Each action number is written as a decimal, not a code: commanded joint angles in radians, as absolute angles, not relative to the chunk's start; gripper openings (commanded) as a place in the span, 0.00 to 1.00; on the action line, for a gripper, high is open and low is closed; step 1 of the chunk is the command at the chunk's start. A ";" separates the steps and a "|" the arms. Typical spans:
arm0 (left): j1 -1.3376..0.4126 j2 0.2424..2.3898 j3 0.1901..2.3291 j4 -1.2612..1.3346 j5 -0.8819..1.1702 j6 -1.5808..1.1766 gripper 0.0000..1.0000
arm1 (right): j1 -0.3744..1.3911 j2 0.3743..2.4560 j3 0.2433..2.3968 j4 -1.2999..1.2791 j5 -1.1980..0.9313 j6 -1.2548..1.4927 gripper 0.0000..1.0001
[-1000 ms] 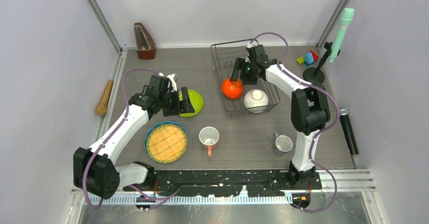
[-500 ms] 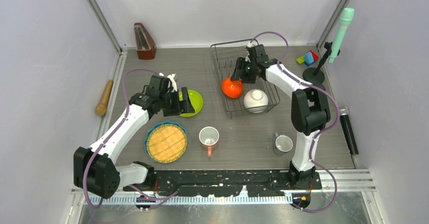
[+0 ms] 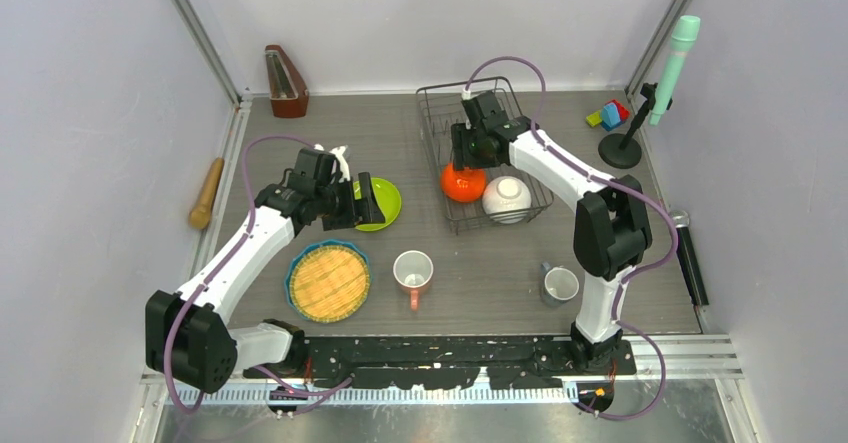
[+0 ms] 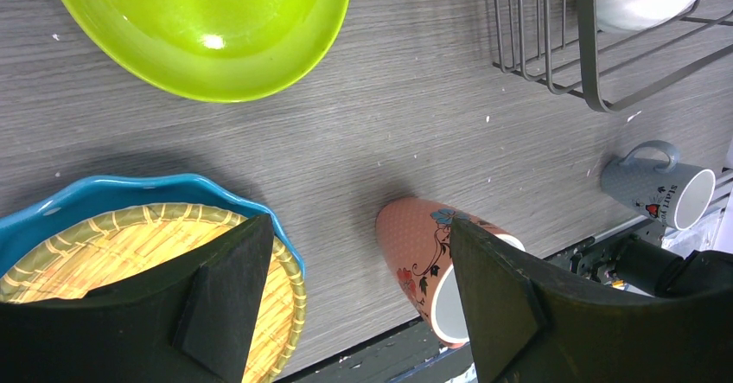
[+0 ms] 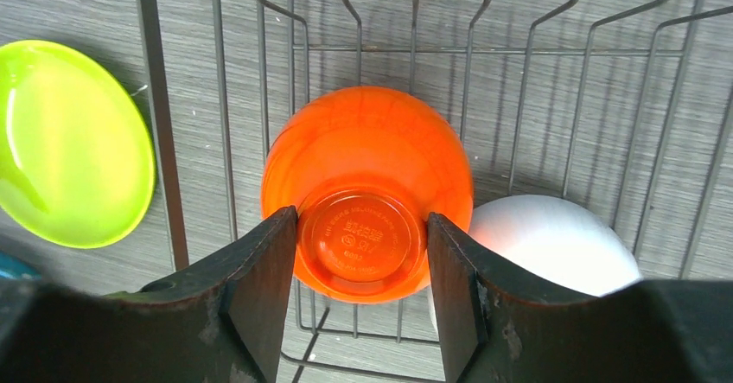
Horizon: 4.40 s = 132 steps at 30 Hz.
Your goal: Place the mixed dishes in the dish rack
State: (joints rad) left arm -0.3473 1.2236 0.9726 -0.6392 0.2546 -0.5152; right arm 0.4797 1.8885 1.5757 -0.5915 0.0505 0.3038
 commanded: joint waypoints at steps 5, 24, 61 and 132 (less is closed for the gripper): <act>-0.343 1.209 0.991 -0.605 0.271 -0.510 0.77 | 0.492 1.843 1.625 -0.623 0.209 0.215 0.30; -0.343 1.257 1.010 -0.591 0.322 -0.507 0.77 | 0.492 1.905 1.584 -0.637 -0.076 0.280 0.52; -0.223 1.239 0.856 -0.487 0.116 -0.738 0.83 | 0.479 1.152 1.076 -0.437 -0.006 0.512 0.94; -0.335 1.183 0.799 0.257 0.480 -1.037 0.00 | 0.540 1.268 1.189 -0.274 -0.118 0.685 0.56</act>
State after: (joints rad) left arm -0.3187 1.2034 0.7681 0.2085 0.4881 -1.0733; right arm 0.5304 1.2766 1.1217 -0.2249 -0.2207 0.7460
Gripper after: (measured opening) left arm 0.035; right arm 0.508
